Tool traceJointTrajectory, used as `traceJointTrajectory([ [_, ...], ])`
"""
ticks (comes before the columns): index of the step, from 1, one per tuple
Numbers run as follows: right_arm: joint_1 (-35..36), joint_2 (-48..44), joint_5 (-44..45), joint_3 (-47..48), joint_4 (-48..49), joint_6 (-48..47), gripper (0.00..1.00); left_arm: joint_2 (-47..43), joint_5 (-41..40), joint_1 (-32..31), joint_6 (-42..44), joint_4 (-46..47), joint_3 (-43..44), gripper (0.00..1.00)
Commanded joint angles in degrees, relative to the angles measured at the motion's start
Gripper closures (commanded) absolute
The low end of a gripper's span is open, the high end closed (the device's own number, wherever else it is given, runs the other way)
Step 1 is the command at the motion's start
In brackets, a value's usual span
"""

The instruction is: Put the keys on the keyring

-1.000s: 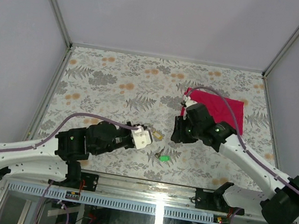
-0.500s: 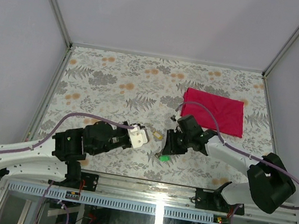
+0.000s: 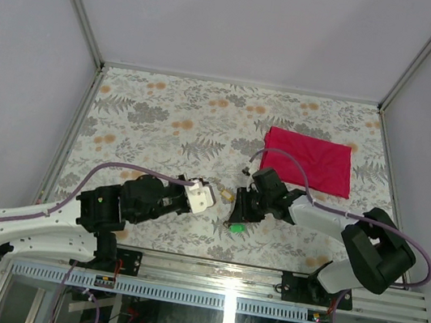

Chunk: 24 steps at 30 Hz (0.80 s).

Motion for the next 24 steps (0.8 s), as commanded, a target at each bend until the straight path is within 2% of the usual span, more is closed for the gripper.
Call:
traceJointTrajectory([
  [1,0.29,1.48,-1.61,-0.37,3.73,0.22,0.63,-0.18,0.22,0.36,-0.43,3.03,-0.27,1.00],
  [24,1.69,4.47,-5.20,-0.41,4.07,-0.09,0.70,0.23,0.38,0.53,-0.46,2.99,-0.14,1.00],
])
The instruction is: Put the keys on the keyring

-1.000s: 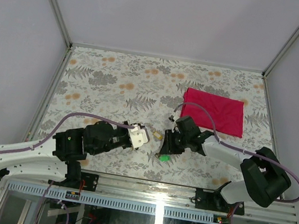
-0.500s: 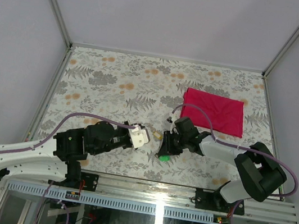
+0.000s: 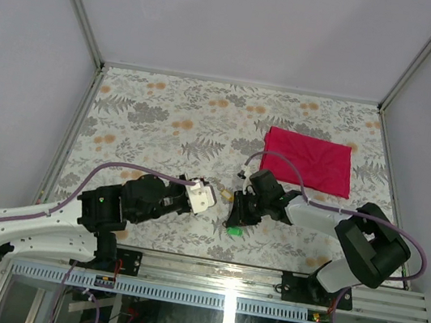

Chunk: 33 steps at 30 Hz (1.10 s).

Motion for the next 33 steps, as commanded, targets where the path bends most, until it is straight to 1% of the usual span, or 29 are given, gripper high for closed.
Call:
traceJointTrajectory([
  [1,0.81,1.80,-0.91,0.46,1.34,-0.10,0.71,-0.27,0.37,0.23,-0.41,3.05,-0.16,1.00],
  [9,1.17,2.91,-0.88,1.04,1.52,-0.20,0.76,-0.29,0.16,0.27,-0.34,3.06,-0.37,1.00],
  [16,1.20,1.30,-1.41,1.03,2.84,0.23,0.94,-0.56,0.01,0.20,-0.35,2.87,-0.40,1.00],
  [19,1.18,-0.46,-1.33,1.12,3.00,0.20,0.99,-0.65,0.08,0.25,-0.38,2.80,-0.40,1.00],
  [28,1.22,-7.97,3.05,2.35,-1.38,-3.88,1.00,-0.67,0.12,0.26,-0.26,3.03,-0.55,1.00],
  [33,1.22,-14.88,6.47,2.74,-3.90,-6.96,1.00,-2.81,2.71,0.23,0.84,4.85,-1.65,1.00],
])
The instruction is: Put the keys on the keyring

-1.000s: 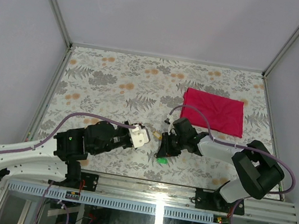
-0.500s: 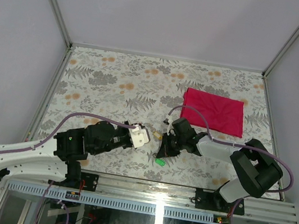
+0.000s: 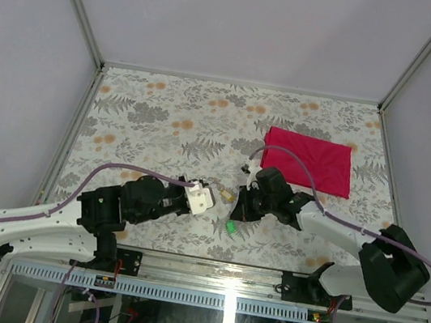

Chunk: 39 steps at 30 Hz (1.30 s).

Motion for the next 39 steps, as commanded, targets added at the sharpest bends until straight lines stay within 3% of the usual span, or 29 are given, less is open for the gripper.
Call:
traceJointTrajectory([
  [1,0.38,-8.10,4.51,2.87,-2.60,-4.75,1.00,-3.21,2.71,0.25,1.13,5.42,-1.33,1.00],
  [10,0.47,-25.50,7.03,2.68,0.41,-15.82,1.00,-7.27,8.98,0.18,3.79,6.89,-3.04,1.00],
  [14,0.44,-28.63,3.85,8.64,-6.23,-22.69,1.00,-7.07,12.09,0.24,4.06,5.97,-1.79,1.00],
  [27,0.43,-19.41,-15.26,32.13,-29.09,-43.45,1.00,0.90,21.38,0.24,8.21,-2.72,7.75,1.00],
  [39,0.64,-15.91,-26.82,37.37,-32.37,-50.57,1.00,2.38,25.35,0.20,6.66,-4.81,9.54,1.00],
])
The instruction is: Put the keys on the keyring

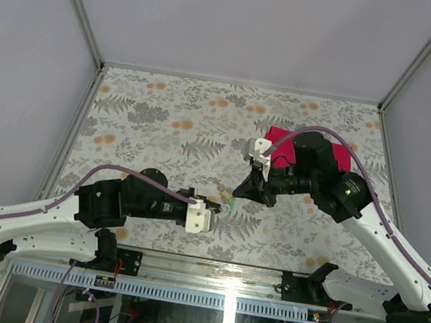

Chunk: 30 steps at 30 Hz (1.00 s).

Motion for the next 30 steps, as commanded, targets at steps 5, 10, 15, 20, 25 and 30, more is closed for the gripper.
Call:
traceJointTrajectory([
  [5,1.46,1.36,-8.82,4.02,-1.35,-4.97,1.00,-0.04,2.24,0.25,-0.23,1.75,2.41,1.00],
  [10,2.64,3.01,-9.24,4.92,-2.56,-6.62,1.00,0.58,3.09,0.25,-0.21,1.69,2.86,1.00],
  [15,3.32,3.70,-10.16,5.84,-3.08,-7.46,1.00,0.95,3.16,0.27,-0.27,1.30,2.88,1.00],
  [20,3.76,3.75,-11.29,6.18,-4.53,-8.22,1.00,0.66,3.07,0.22,-1.94,1.10,2.88,1.00],
  [25,4.03,4.93,-12.25,7.13,-7.88,-9.87,1.00,0.70,3.29,0.25,-1.95,1.07,3.00,1.00],
  [30,4.28,6.00,-12.25,8.31,-11.11,-11.64,1.00,0.80,4.09,0.24,-1.74,0.59,3.52,1.00],
])
